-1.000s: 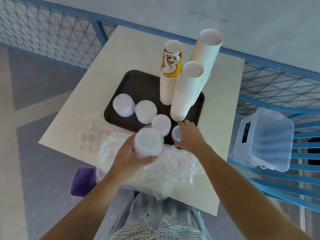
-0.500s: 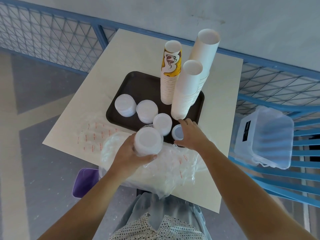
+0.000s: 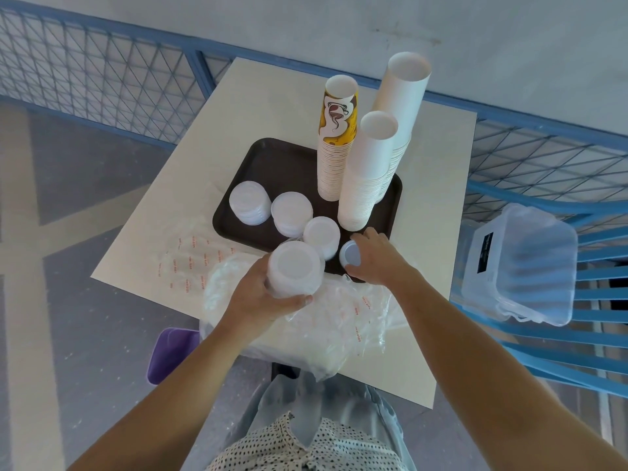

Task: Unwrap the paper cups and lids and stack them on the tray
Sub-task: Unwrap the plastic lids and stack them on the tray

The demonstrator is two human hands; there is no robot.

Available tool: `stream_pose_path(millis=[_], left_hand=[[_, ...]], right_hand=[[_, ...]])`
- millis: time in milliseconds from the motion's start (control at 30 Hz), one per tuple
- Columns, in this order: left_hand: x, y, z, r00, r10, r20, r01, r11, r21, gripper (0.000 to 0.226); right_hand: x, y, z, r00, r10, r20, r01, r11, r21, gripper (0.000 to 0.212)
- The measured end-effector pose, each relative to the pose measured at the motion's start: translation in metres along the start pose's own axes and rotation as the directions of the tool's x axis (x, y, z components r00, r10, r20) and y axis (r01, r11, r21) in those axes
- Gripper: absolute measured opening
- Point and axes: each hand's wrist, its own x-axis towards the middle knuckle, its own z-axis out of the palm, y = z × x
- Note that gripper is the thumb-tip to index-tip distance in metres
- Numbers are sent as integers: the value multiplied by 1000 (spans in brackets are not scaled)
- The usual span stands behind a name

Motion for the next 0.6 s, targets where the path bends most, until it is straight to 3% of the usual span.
stream_pose_path(millis=[200,267,333,467,533,600], left_hand=[[-3,2,1,1000,11,-1,-11,1000,-8,73],[-3,3,-1,1000,15,1,-15,1000,-8,73],[-5,5,-4,1000,31,5,-31,999,-12,72],[-9,7,-10,997,68,33,-67,998,-23,69],[-11,10,-12,996,82,40,-82,997,-17,68],[-12,13,-13,995,90,49,-89,996,-22,67]], right_hand=[[-11,-2,-13,997,21,68,-26,998,62,82],[-24,-6,-29,998,19,56,-23,998,60,68],[-42,-14,-50,998,4,-62,2,994,106,50],[-92,-62,-102,888,-154,-433,297,912,284,33],[-114,-95,-123,847,-298,-440,430,871,237,33],[-125,-121,-135,865,-392,-312,451,880,146,41]])
